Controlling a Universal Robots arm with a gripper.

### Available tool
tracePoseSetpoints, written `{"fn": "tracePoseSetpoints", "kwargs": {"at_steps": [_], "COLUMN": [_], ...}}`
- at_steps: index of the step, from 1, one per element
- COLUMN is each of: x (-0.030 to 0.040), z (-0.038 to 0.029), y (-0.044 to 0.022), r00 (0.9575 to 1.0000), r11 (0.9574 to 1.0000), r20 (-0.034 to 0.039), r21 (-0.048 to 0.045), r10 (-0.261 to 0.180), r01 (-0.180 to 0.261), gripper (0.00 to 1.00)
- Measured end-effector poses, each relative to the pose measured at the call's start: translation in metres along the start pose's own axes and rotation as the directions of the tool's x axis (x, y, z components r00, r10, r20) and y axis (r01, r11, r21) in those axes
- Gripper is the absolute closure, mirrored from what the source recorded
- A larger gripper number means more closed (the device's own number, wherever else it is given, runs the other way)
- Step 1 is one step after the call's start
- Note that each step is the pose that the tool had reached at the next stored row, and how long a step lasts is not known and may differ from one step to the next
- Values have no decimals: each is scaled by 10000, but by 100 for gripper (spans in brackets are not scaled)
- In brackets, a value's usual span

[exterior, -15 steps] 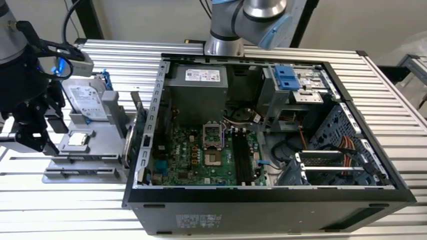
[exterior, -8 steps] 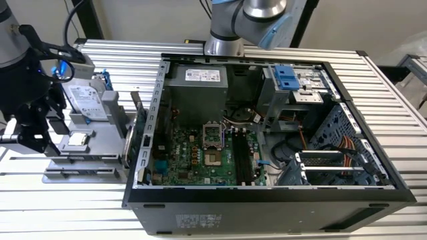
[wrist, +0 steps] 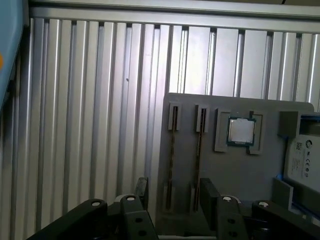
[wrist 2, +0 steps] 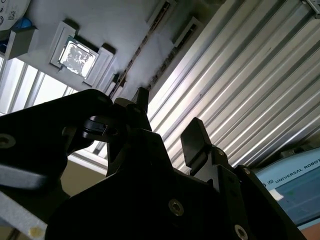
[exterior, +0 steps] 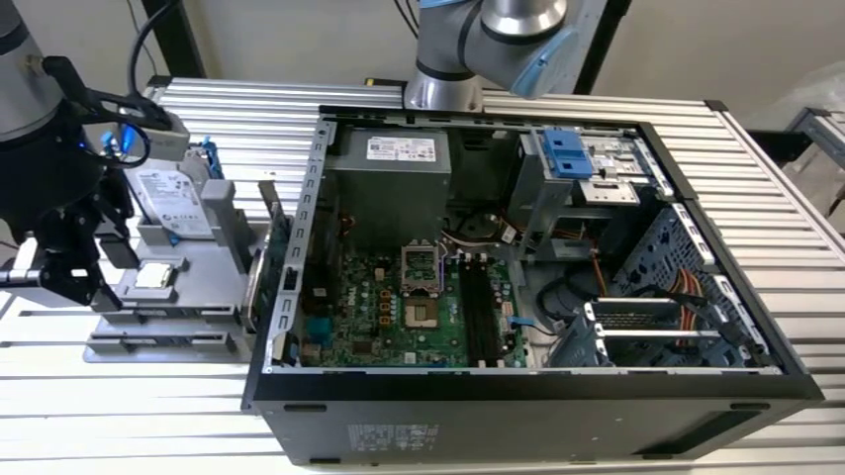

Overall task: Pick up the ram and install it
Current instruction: 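Pick up the ram and move it above insertion slot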

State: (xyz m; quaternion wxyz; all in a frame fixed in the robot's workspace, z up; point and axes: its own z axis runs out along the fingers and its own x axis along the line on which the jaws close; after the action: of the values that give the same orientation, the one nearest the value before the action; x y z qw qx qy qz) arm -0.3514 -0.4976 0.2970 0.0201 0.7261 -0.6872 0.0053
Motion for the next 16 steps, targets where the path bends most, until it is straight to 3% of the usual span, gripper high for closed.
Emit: {"fn": "tracePoseSetpoints", "kwargs": {"at_steps": [16], "x": [-24], "z": [117], "y": [-4], "r00": [10000], "r11": [10000], "r20": [1], "r21": [0], "r10": [21], "r01": [-21], "gripper": [0]}}
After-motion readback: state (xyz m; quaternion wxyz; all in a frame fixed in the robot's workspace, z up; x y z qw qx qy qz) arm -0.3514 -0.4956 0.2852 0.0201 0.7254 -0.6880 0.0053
